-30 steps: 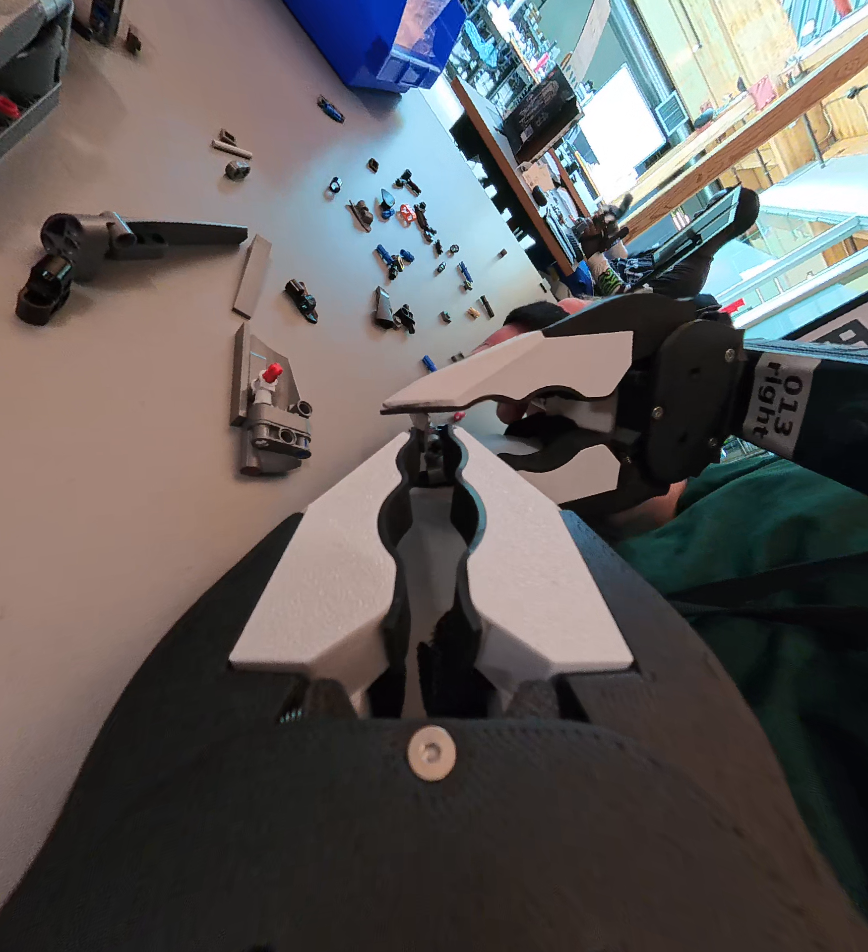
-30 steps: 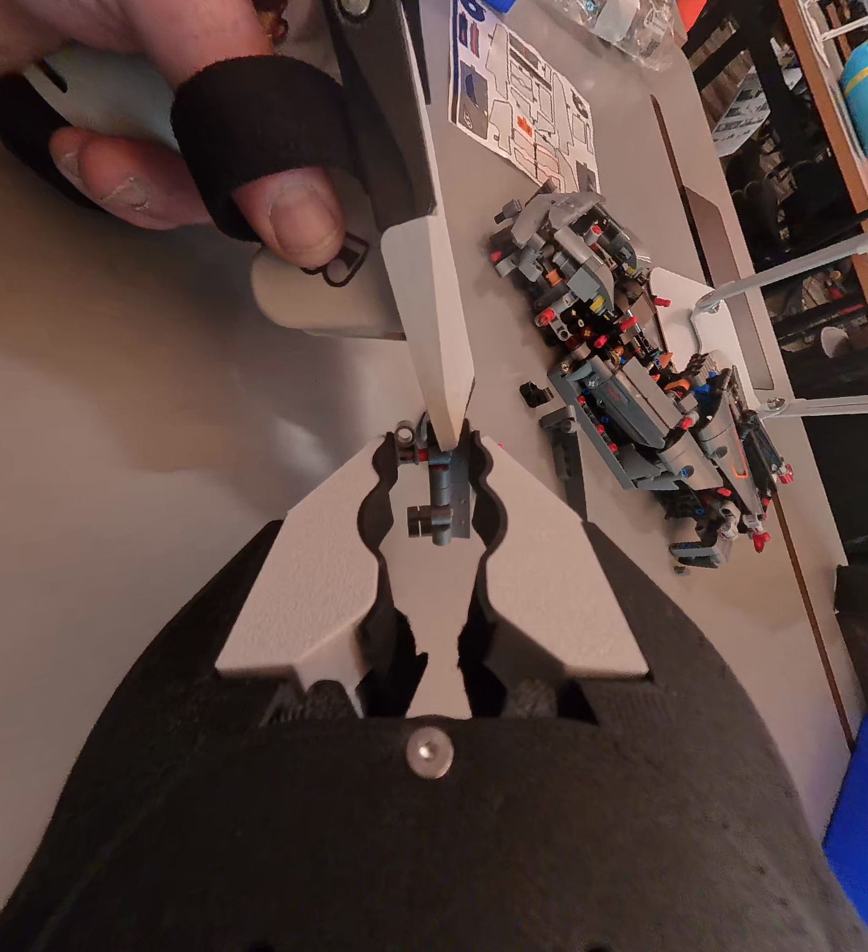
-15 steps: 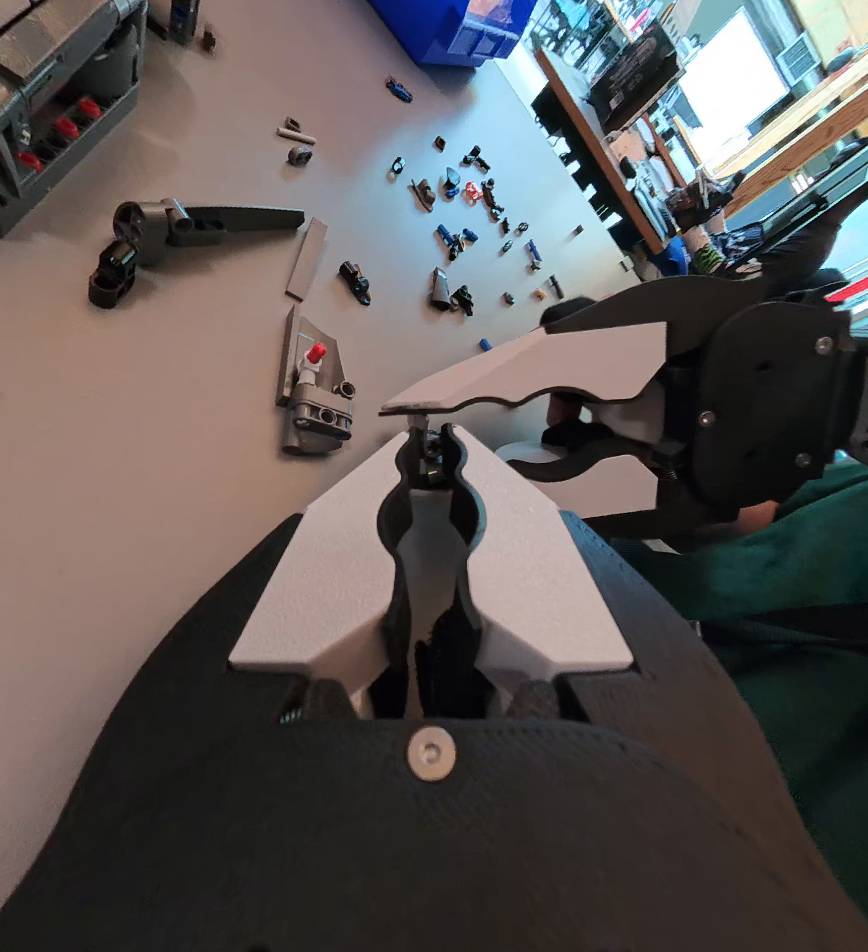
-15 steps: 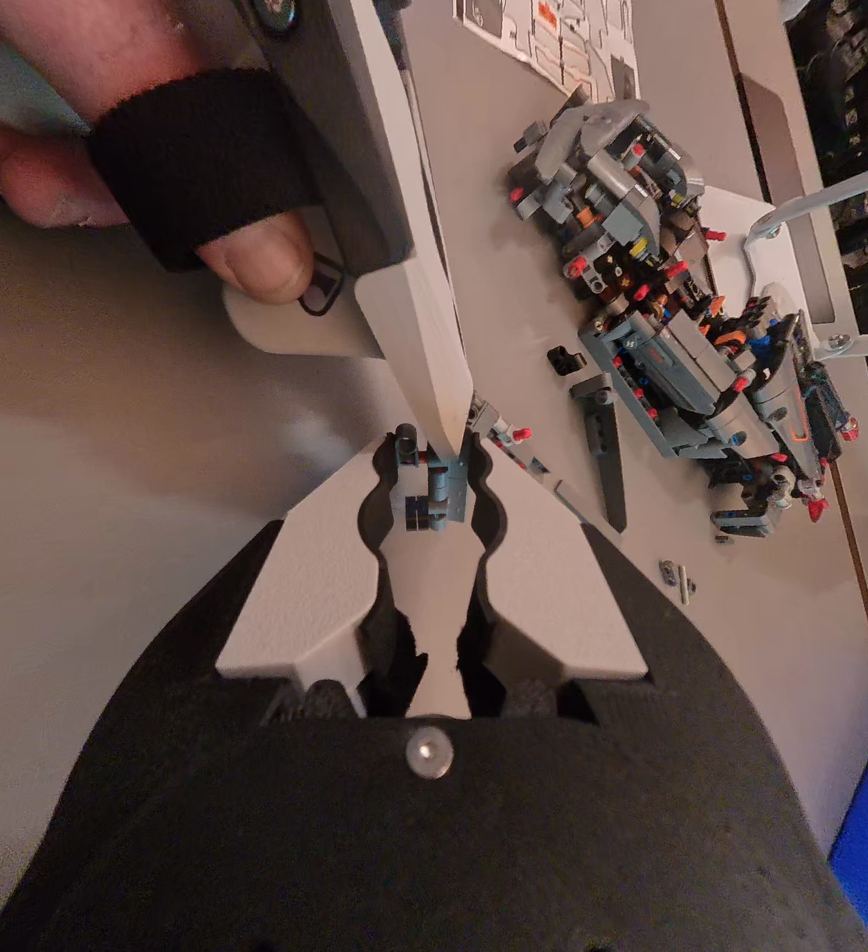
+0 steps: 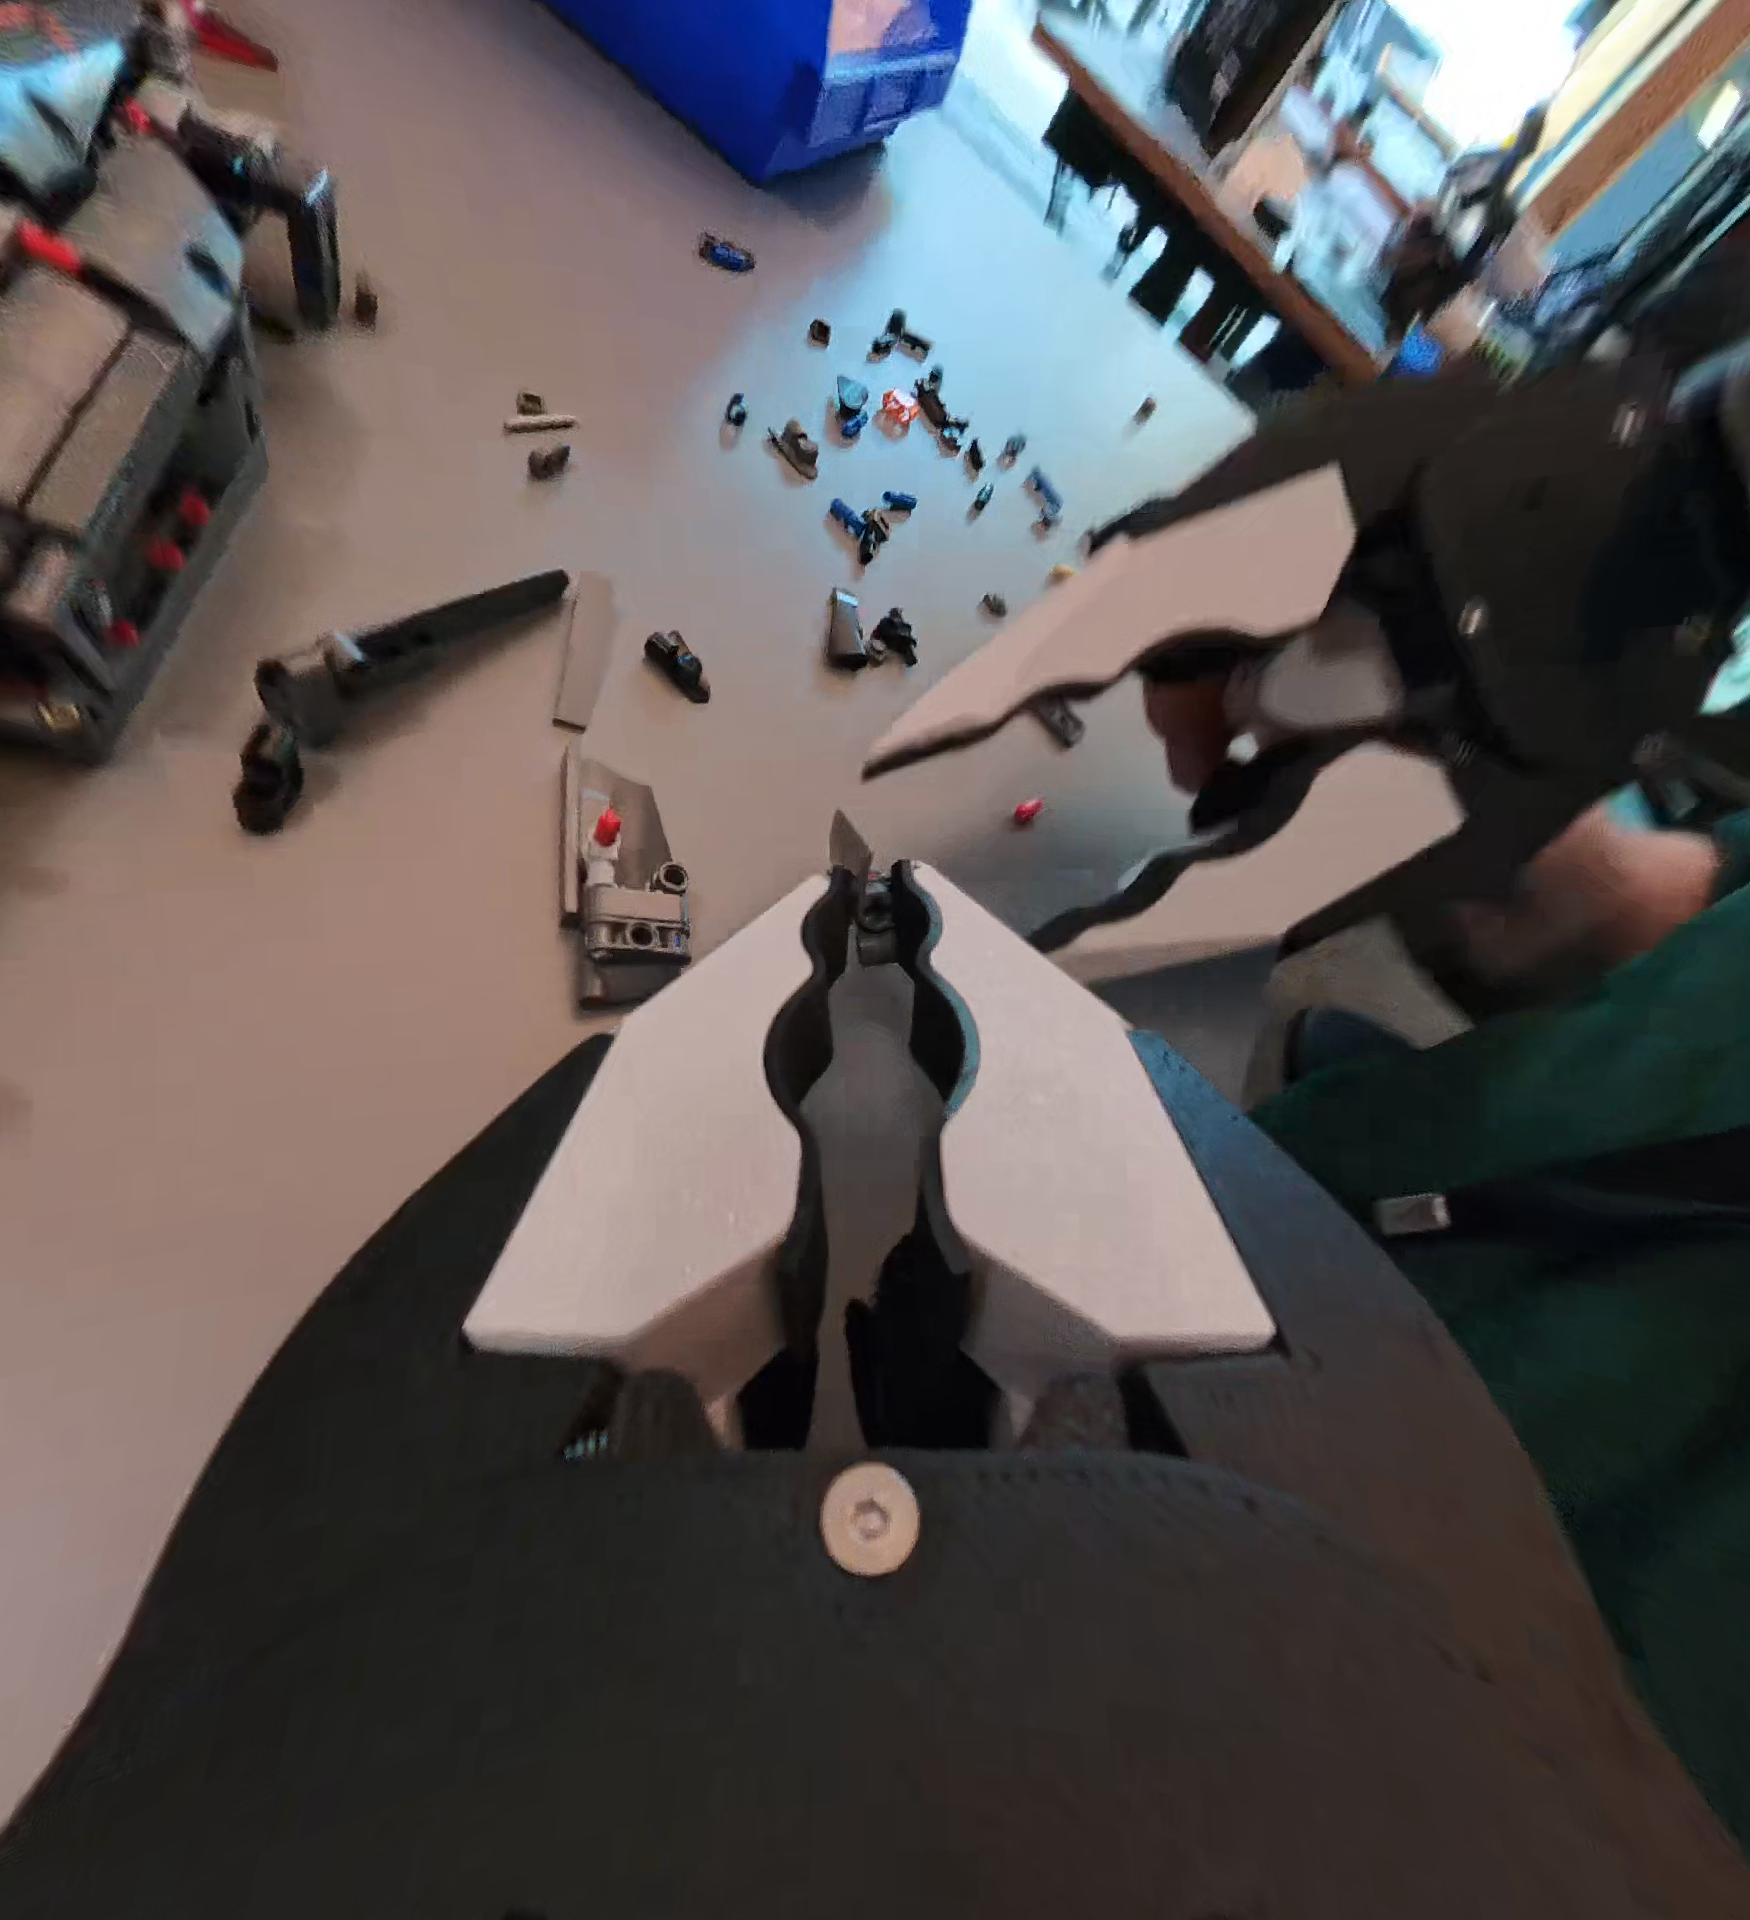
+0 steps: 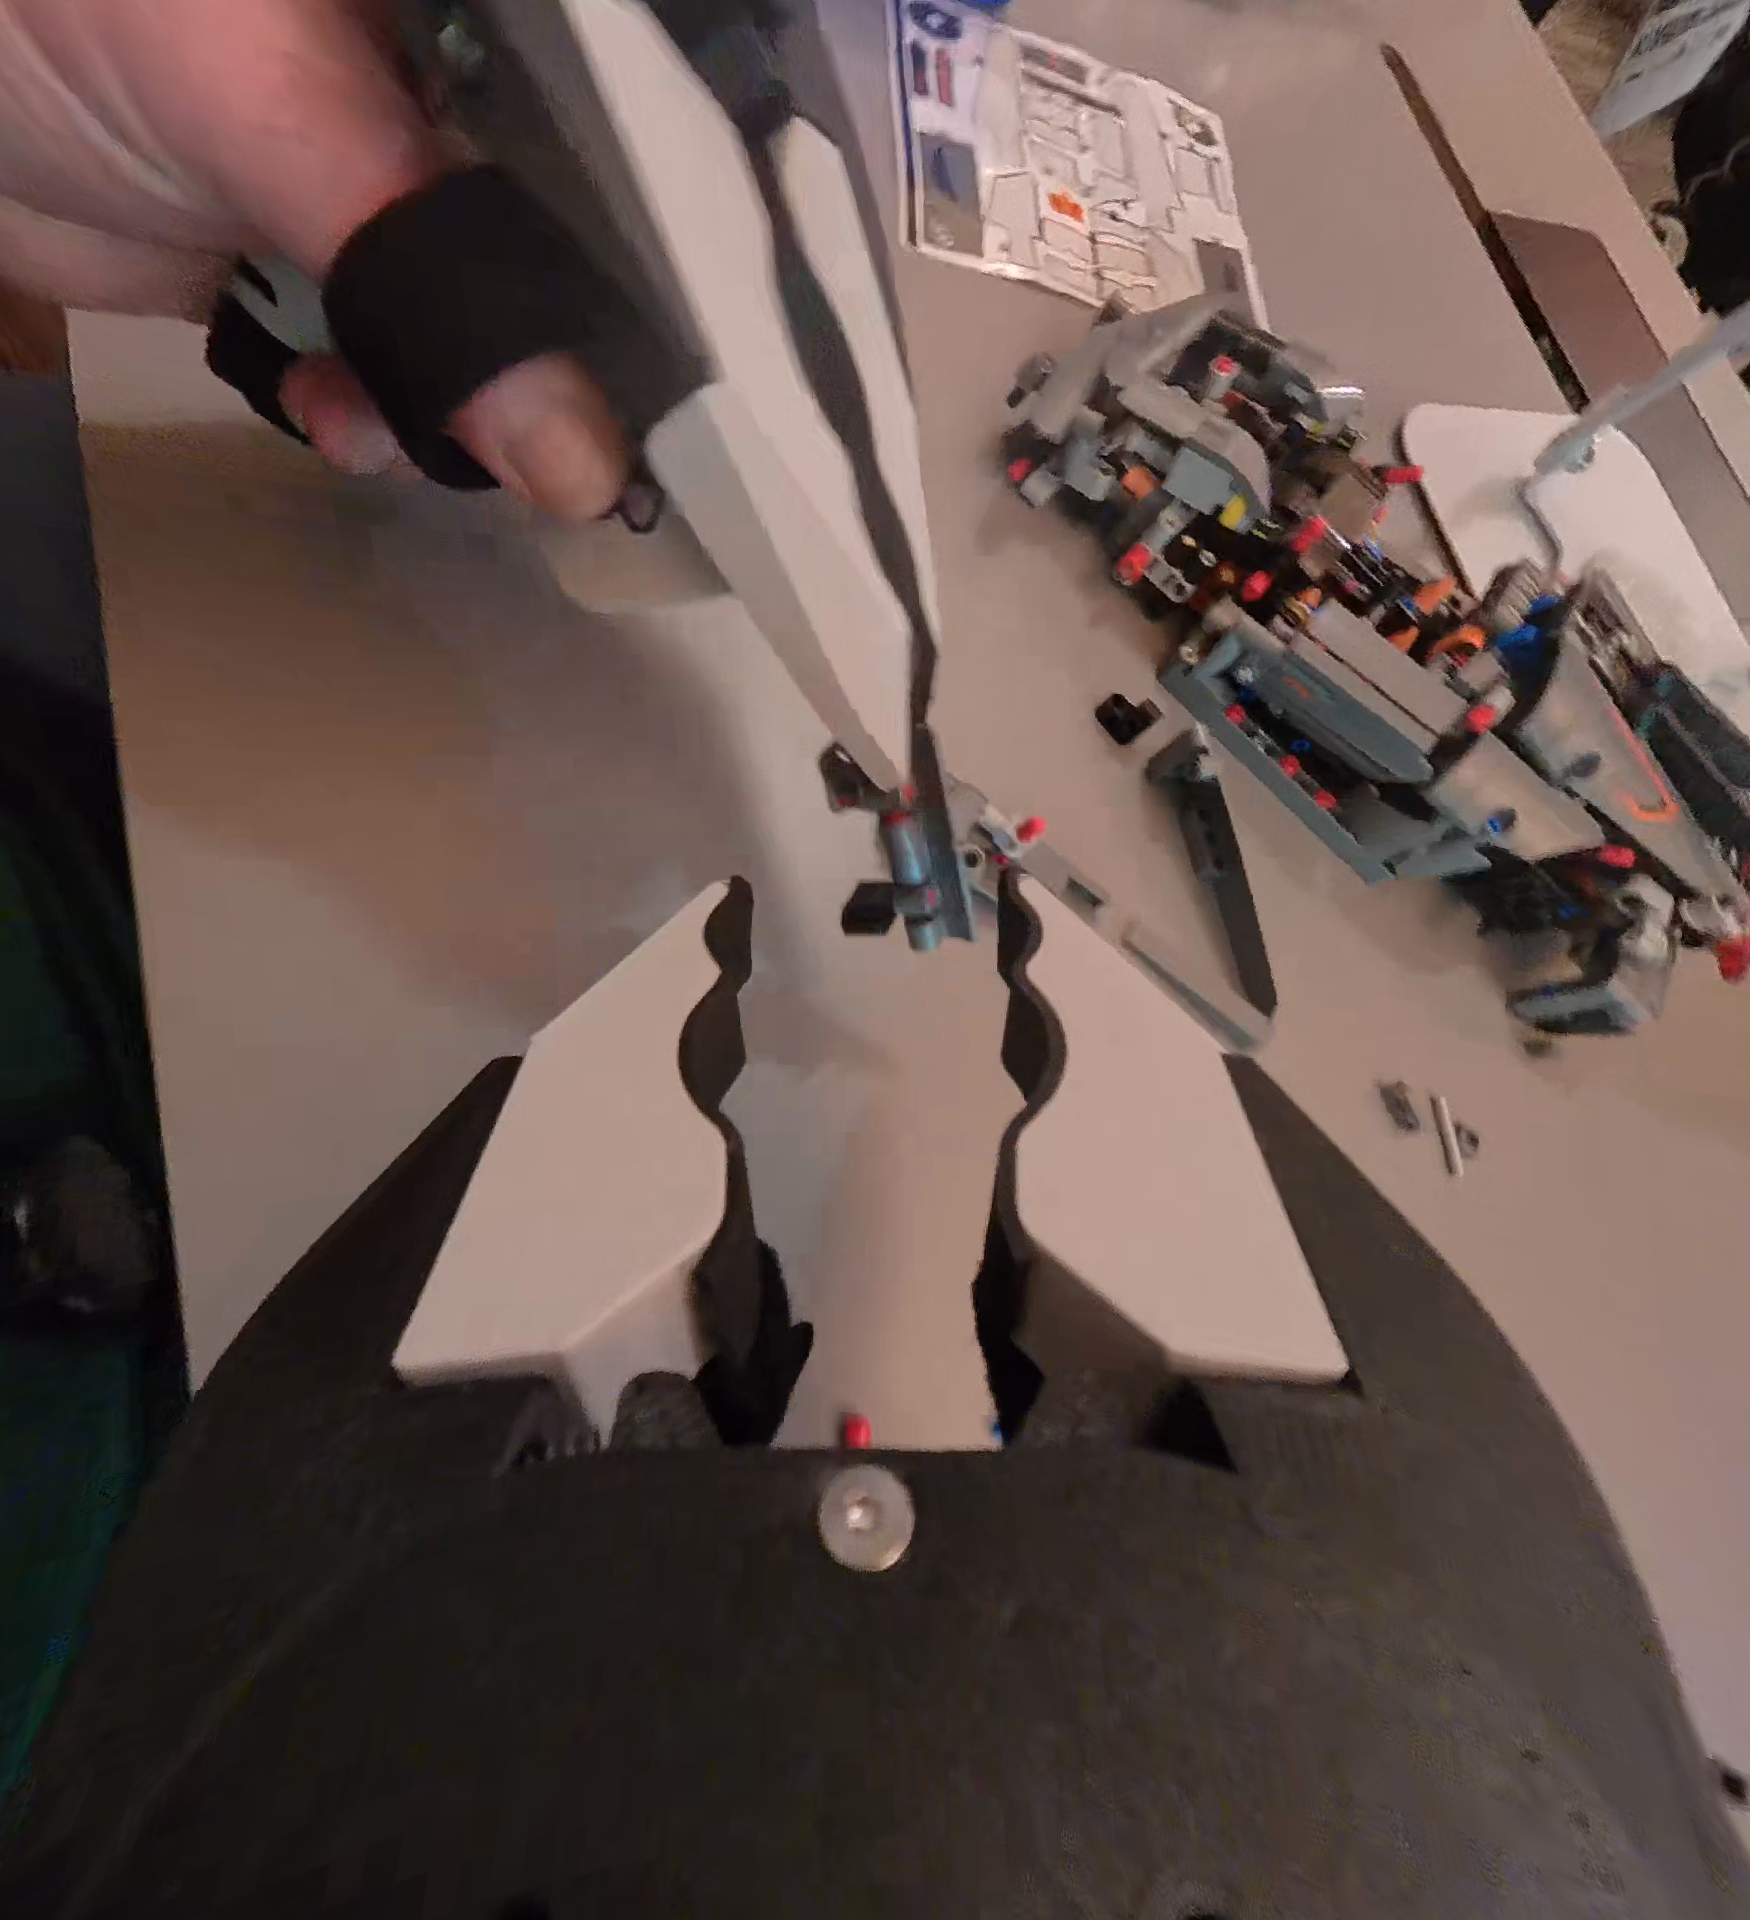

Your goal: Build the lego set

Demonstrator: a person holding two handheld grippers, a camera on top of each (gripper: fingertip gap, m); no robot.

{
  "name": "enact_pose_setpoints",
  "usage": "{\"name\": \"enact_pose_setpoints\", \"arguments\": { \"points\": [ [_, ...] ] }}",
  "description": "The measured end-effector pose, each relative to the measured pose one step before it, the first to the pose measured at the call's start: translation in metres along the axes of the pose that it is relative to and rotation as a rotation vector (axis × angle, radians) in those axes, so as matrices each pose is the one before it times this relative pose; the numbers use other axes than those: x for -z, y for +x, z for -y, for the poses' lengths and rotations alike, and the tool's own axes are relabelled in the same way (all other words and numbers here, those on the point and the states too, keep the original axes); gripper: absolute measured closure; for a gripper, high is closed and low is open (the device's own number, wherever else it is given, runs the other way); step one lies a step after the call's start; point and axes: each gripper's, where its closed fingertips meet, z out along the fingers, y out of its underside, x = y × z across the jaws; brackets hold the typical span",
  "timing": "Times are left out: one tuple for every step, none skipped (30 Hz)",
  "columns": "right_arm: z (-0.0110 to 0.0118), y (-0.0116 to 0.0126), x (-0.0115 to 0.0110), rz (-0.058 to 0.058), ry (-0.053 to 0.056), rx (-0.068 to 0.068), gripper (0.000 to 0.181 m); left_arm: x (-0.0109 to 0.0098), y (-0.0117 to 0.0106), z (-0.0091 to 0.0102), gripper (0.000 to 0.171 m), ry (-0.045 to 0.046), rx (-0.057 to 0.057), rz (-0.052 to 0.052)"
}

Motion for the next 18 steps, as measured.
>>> {"name": "enact_pose_setpoints", "arguments": {
  "points": [
    [-0.00135, 0.00157, 0.00872, 0.0187, 0.0186, -0.0256, 0.135, -0.00098, 0.00138, -0.00035, 0.165, -0.02621, -0.0784, 0.0323],
    [-0.00292, 0.00301, 0.00901, 0.0006, 0.0092, -0.0119, 0.138, -0.0022, 0.00128, -0.0004, 0.165, -0.02267, -0.0973, 0.0422],
    [-0.00355, 0.00549, 0.00905, -0.0128, 0.0061, -0.0254, 0.138, -0.00377, 0.00226, -0.00168, 0.165, -0.03005, -0.1173, 0.0471],
    [-0.00407, 0.0067, 0.00811, -0.0154, 0.0054, -0.0374, 0.138, -0.00466, 0.00164, -0.00295, 0.165, -0.04173, -0.1186, 0.0547],
    [-0.00549, 0.0057, 0.00637, -0.0094, -0.0017, -0.0325, 0.14, -0.00479, 0.00419, -0.00146, 0.165, -0.02983, -0.1317, 0.0444],
    [-0.00636, 0.00416, 0.00441, -0.0081, -0.0057, -0.0157, 0.145, -0.00504, 0.00727, -0.00114, 0.165, -0.02392, -0.1522, 0.0353],
    [-0.00681, 0.00405, 0.00273, -0.0183, -0.0125, -0.0062, 0.146, -0.00498, 0.00455, -0.00307, 0.165, -0.03695, -0.1435, 0.0482],
    [-0.00665, 0.00224, 0.0013, -0.0165, -0.0205, -0.0006, 0.146, -0.00486, 0.00428, -0.00428, 0.164, -0.0395, -0.1186, 0.0361],
    [-0.0048, 0.00038, 0.0008, -0.0134, -0.0148, 0.0075, 0.146, -0.00318, 0.00698, -0.0004, 0.164, -0.00242, -0.0887, 0.0079],
    [-0.0033, -0.00128, 0.00074, -0.0084, -0.0093, 0.0115, 0.147, -0.0012, 0.00672, 0.00058, 0.165, 0.00547, -0.0557, -0.0038],
    [-0.00239, -0.00169, 0.00069, -0.0056, -0.0062, 0.008, 0.147, -0.00081, 0.0043, -0.00196, 0.165, -0.01122, -0.0358, 0.0014],
    [-0.00151, -0.00213, 0.00048, 0.0, -0.0014, 0.002, 0.147, -0.00064, 0.0064, -0.00368, 0.169, -0.01592, -0.0339, -0.0194],
    [-0.0015, -0.00303, 0.00028, 0.009, -0.0009, -0.0017, 0.147, -0.00062, 0.00236, -0.00322, 0.163, -0.00997, -0.0208, 0.0043],
    [-0.00196, -0.00154, 0.00008, 0.0035, -0.0041, -0.0007, 0.147, 0.00093, 0.00218, -0.0025, 0.158, 0.00032, -0.0158, -0.0005],
    [-0.00199, -0.00042, 0.00021, -0.0005, -0.0041, -0.0014, 0.147, 0.00284, -0.00065, -0.00131, 0.153, 0.00757, -0.0016, 0.011],
    [-0.00152, -0.00013, 0.00088, 0.0037, -0.0013, -0.0068, 0.146, 0.00414, -0.00086, -0.00063, 0.151, 0.01244, 0.0182, 0.0041],
    [-0.00062, 0.00096, 0.00159, 0.0018, 0.0042, -0.0094, 0.147, 0.00408, -0.00117, -0.00108, 0.15, 0.01051, 0.0404, -0.0037],
    [0.00002, 0.00169, 0.00211, 0.0022, 0.007, -0.0109, 0.148, 0.00307, -0.00347, -0.00264, 0.147, 0.00196, 0.0596, 0.0061]
  ]
}}
